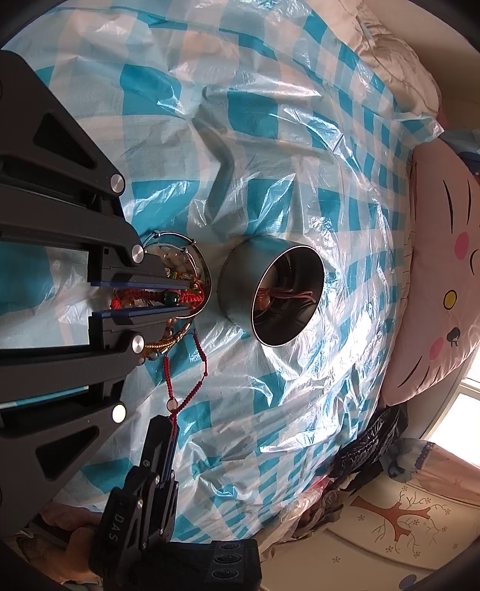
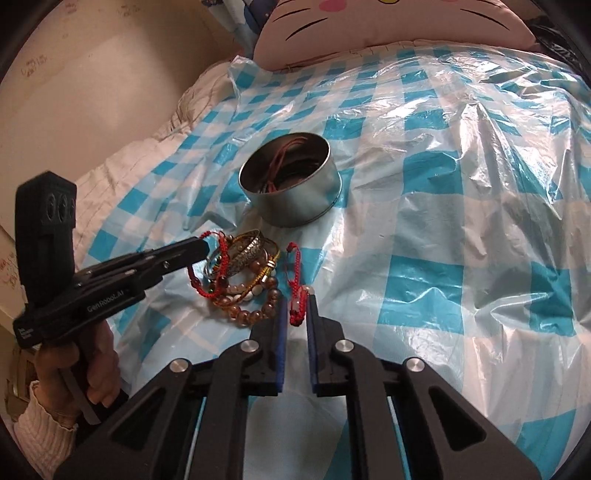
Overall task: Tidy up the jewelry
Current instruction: 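Pinch the tangled red cord with the right gripper while the left gripper holds its bracelet, then lift the red bracelet with the left gripper while the right gripper holds the tangled cord down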
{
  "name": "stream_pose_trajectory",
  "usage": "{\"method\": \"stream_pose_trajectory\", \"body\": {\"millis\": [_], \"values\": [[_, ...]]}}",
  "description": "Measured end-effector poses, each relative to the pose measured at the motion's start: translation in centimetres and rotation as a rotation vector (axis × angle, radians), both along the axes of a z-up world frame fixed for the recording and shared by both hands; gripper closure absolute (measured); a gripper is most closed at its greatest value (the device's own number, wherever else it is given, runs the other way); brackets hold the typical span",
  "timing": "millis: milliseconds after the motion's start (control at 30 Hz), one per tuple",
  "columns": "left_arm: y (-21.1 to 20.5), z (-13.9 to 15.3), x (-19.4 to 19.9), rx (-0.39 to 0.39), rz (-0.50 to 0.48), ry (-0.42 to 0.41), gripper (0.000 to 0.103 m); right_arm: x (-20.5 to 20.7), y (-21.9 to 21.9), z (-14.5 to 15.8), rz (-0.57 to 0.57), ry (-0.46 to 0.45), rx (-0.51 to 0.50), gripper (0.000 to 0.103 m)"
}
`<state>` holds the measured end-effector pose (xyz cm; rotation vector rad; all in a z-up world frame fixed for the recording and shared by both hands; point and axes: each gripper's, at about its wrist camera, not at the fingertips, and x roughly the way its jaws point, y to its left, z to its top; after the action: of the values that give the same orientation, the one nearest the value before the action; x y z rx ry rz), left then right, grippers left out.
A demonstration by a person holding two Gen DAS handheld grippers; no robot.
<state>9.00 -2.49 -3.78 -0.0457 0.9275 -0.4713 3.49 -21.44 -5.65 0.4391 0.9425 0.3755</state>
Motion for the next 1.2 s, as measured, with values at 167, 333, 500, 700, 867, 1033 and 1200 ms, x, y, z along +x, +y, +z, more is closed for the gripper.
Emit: {"method": "stream_pose_trajectory", "body": {"millis": [167, 333, 500, 700, 867, 1033, 1200], "values": [[0.3, 0.7, -0.2, -0.016, 0.006, -0.026, 0.095, -0.7, -0.3, 1.0, -0.034, -0.042, 0.105, 0.092], [0.1, 1.3, -0.4, -0.016, 0.005, -0.048, 0.095, -1.0, -0.3, 1.4, -0.047, -0.066, 0.154, 0.092], [-0.7, 2.0, -0.6, 0.015, -0.005, -0.080, 0.095, -0.9, -0.4, 1.7, -0.050, -0.088, 0.167, 0.092], [-1.1, 2.6, -0.9, 0.042, -0.010, -0.111, 0.095, -0.5, -0.2, 2.2, -0.046, -0.109, 0.173, 0.092], [-1.1, 3.3, -0.7, 0.037, -0.009, -0.132, 0.095, 0.2, -0.2, 2.8, -0.049, -0.134, 0.174, 0.092], [-1.3, 4.2, -0.2, 0.025, -0.008, -0.154, 0.095, 0.9, -0.6, 3.8, -0.062, -0.166, 0.166, 0.092], [-1.3, 5.2, 0.6, 0.011, -0.001, -0.172, 0.095, 1.5, -0.9, 4.8, -0.078, -0.202, 0.141, 0.092]]}}
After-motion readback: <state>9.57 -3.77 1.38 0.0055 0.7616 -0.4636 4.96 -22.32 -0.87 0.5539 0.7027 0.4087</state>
